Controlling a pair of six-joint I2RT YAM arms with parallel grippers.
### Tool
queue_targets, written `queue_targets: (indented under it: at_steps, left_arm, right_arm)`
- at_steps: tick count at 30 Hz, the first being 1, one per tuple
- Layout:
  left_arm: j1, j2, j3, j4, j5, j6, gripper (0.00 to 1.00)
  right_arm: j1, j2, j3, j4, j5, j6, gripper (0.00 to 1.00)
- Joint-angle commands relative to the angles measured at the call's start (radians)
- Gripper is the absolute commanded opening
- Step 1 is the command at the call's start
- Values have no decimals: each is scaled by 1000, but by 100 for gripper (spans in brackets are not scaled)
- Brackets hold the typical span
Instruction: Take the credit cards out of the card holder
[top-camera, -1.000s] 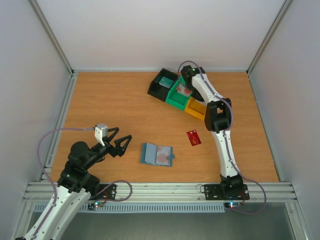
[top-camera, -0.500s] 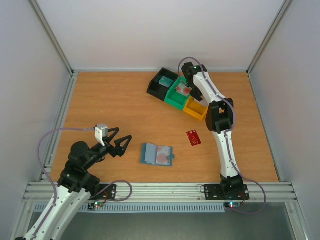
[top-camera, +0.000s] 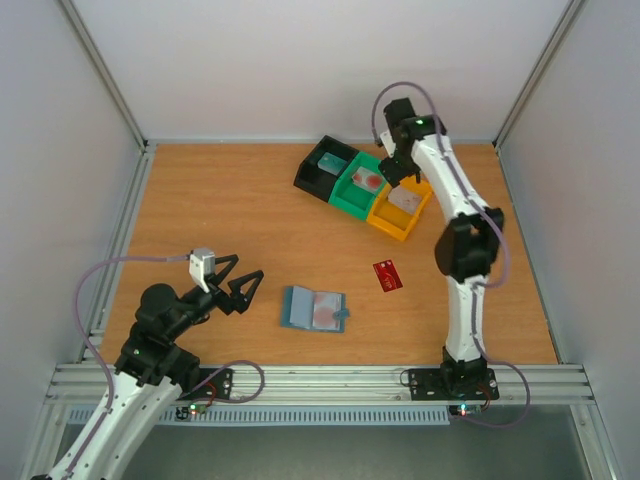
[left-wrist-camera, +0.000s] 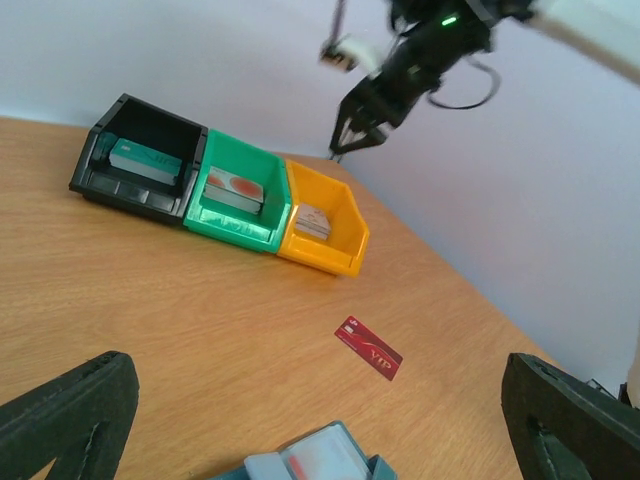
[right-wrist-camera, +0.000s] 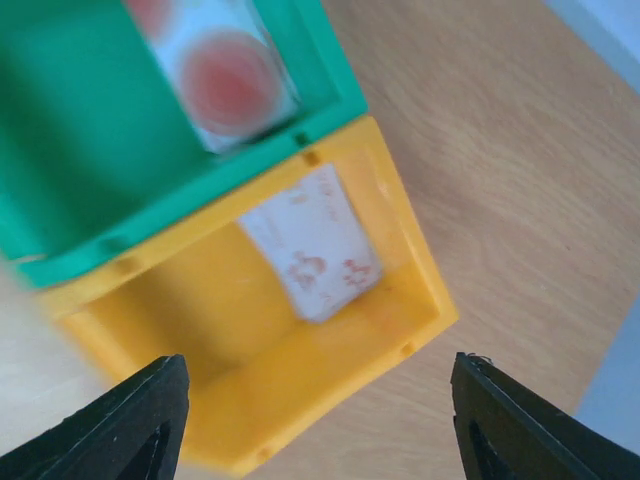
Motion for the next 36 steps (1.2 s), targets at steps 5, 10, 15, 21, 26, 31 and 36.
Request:
queue_targets:
  at_steps: [5, 10, 15, 21, 26, 31, 36]
  left_arm:
    - [3, 70, 2, 116, 122, -45, 99]
    - [3, 307, 69, 82, 225, -94, 95]
    - [3, 577, 102, 16, 265, -208, 96]
    - [0, 847, 120, -139, 324, -170, 97]
    - [-33, 995, 109, -100, 342, -168, 99]
    - [-111, 1073, 87, 66, 399, -213, 99]
    - [-146, 1109, 93, 106, 400, -223, 91]
  right_arm:
    - [75, -643, -661, 442, -522, 386, 75]
    - [191, -833, -1025, 569, -543, 608, 62]
    - [347, -855, -1197, 562, -512, 715, 60]
    - [443, -815, -1426, 747, -583, 858, 54]
    - [512, -740, -1473, 799, -556, 894, 46]
    - [520, -711, -1504, 834, -563, 911, 39]
    - [521, -686, -1515, 883, -615, 908, 36]
